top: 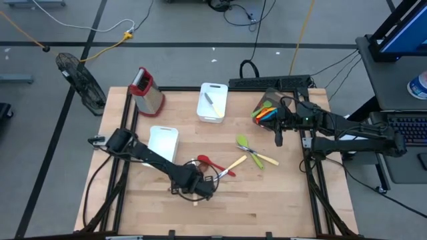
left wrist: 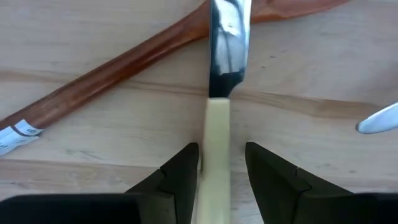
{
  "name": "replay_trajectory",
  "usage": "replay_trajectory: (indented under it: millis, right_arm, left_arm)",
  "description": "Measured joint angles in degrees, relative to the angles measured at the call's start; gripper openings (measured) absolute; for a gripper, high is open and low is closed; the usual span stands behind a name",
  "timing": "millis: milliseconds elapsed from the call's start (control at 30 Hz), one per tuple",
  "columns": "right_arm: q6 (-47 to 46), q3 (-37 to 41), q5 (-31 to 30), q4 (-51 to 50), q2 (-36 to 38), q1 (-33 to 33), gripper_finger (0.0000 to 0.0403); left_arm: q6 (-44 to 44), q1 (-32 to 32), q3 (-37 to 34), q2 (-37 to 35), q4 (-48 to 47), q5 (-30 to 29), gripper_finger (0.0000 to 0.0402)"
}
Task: Pick & Place Kitchen Items
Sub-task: Put the yellow table knife into the top white bin
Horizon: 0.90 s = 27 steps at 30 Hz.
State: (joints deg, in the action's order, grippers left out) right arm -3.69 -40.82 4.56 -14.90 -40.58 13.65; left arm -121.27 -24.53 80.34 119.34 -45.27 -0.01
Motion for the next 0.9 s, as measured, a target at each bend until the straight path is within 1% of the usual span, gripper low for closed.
replay_trajectory:
  millis: [333, 433, 567, 600, 800, 900]
  right_arm:
    - [-0.11, 0.00, 0.00, 0.02, 0.00, 0.00, 0.0003]
    - [-0.10, 0.00, -0.02, 0.02, 0.00, 0.00, 0.0003]
    - [0.03, 0.00, -0.02, 0.02, 0.00, 0.00, 0.0003]
    - [0.05, 0.00, -0.02, 0.01, 0.00, 0.00, 0.0003]
    - [0.07, 0.00, -0.02, 0.02, 0.00, 0.00, 0.0003]
    - [0.26, 0.00, -0.02, 0.00, 0.00, 0.00, 0.0003]
  left_arm:
    - [0.91, 0.13, 0.09, 0.88, -2.63, 1.49, 0.0142]
    - [0.98, 0.04, 0.03, 0.88, -3.08, 1.91, 0.0115]
    - [0.79, -0.42, 0.00, 0.83, -3.60, 0.65, 0.0042]
    - [0.76, -0.63, 0.00, 0.81, -3.72, 0.21, 0.0034]
    - [-2.89, -1.96, -0.12, 0.23, -4.24, -2.40, 0.0034]
    - [-5.03, -2.88, -0.31, -1.52, -5.20, -4.58, 0.0034]
